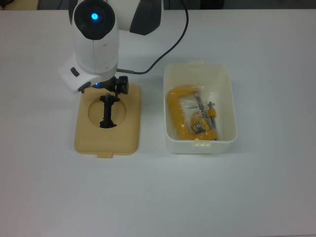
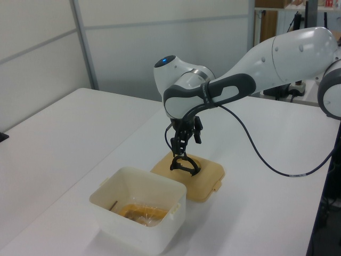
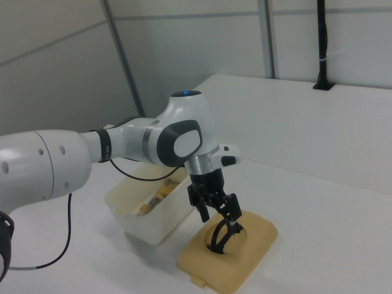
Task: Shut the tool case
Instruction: 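Close the gripper on the black handle of the beige lid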
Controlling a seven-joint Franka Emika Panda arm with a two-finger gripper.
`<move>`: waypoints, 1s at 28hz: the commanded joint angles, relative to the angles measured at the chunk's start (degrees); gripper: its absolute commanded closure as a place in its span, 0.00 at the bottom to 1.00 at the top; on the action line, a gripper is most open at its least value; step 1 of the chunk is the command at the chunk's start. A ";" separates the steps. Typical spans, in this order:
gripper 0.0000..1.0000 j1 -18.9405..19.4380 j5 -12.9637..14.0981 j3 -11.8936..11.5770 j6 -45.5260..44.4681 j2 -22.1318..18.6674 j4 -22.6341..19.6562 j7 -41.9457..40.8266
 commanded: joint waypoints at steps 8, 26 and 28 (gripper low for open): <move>0.16 0.50 -3.21 -0.12 3.72 0.96 -1.62 1.59; 0.36 0.67 -5.31 3.30 6.00 2.19 -1.09 6.34; 0.55 0.67 -5.58 3.83 6.00 2.11 -1.09 6.34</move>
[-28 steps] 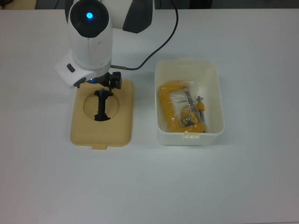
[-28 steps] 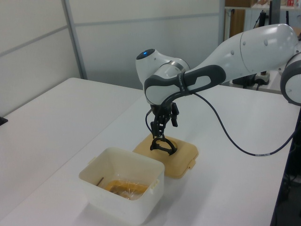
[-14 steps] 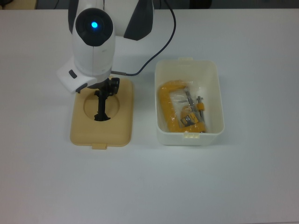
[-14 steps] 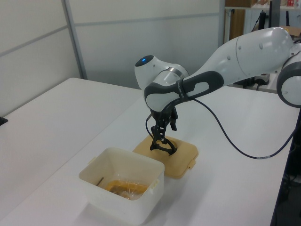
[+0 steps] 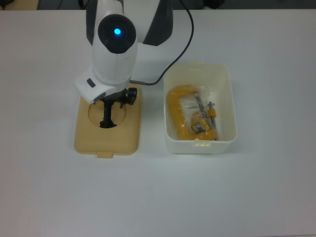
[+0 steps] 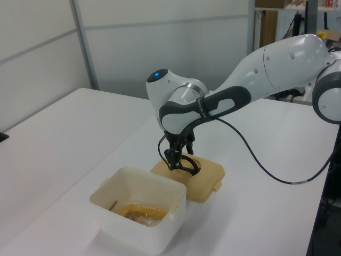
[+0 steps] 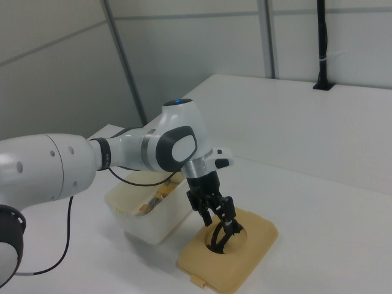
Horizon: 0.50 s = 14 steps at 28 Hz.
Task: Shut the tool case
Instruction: 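Close the gripper on the black handle of the beige lid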
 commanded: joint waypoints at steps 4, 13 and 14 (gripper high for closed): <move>0.90 0.35 -1.60 0.85 1.36 -0.33 -0.54 1.81; 1.00 0.17 -1.51 0.85 1.36 -0.33 -0.46 1.81; 1.00 0.17 -1.43 0.85 1.36 -0.33 -0.46 1.81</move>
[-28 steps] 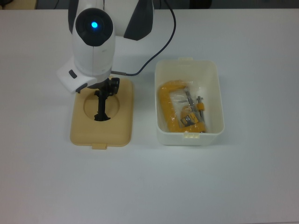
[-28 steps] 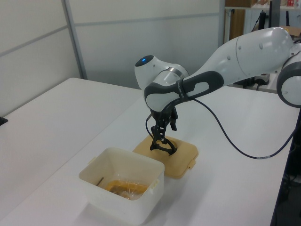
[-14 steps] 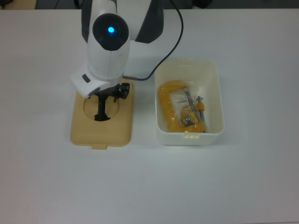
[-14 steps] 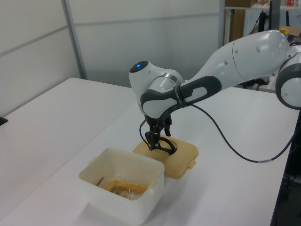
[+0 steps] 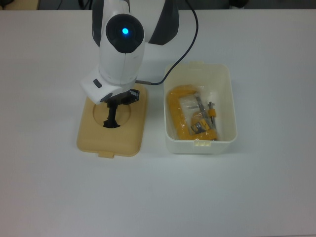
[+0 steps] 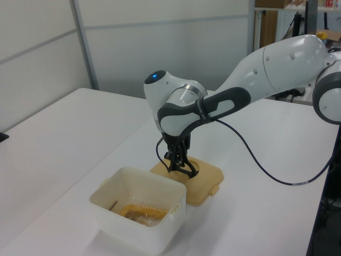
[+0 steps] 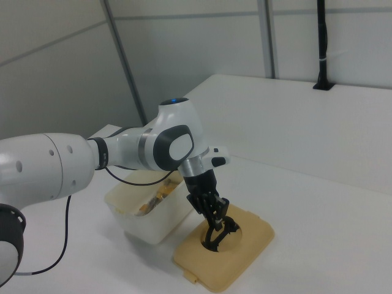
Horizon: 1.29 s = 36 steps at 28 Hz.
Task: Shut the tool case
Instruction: 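Close the gripper on the black handle of the beige lid, then lift the beige lid and carry it over the white box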
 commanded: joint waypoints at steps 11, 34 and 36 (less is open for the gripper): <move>1.00 -0.83 -0.96 -0.47 0.65 -0.41 0.41 -0.05; 1.00 -2.42 8.27 -0.38 -13.85 -10.87 8.23 -6.65; 1.00 -2.15 8.71 -0.21 -13.85 -11.66 8.23 -6.47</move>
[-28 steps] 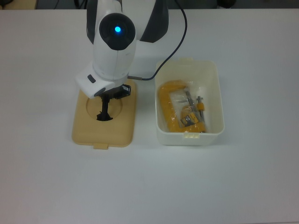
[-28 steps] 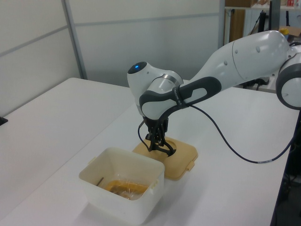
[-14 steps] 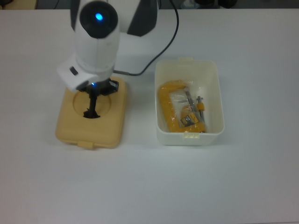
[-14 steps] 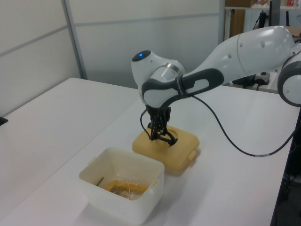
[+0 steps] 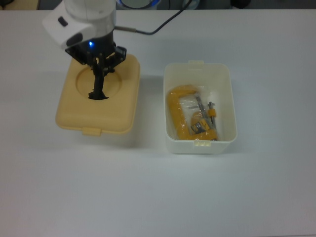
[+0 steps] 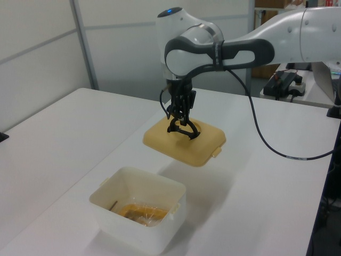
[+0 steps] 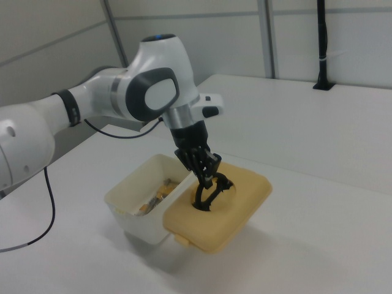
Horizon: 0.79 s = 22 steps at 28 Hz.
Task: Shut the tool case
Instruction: 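Lift the beige lid and carry it over the white box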
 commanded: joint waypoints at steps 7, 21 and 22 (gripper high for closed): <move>1.00 2.20 1.75 0.76 -0.89 -2.24 0.13 2.53; 1.00 8.09 1.66 1.38 -0.28 -1.71 0.57 7.45; 1.00 8.09 1.57 1.81 -0.28 -1.62 0.57 7.63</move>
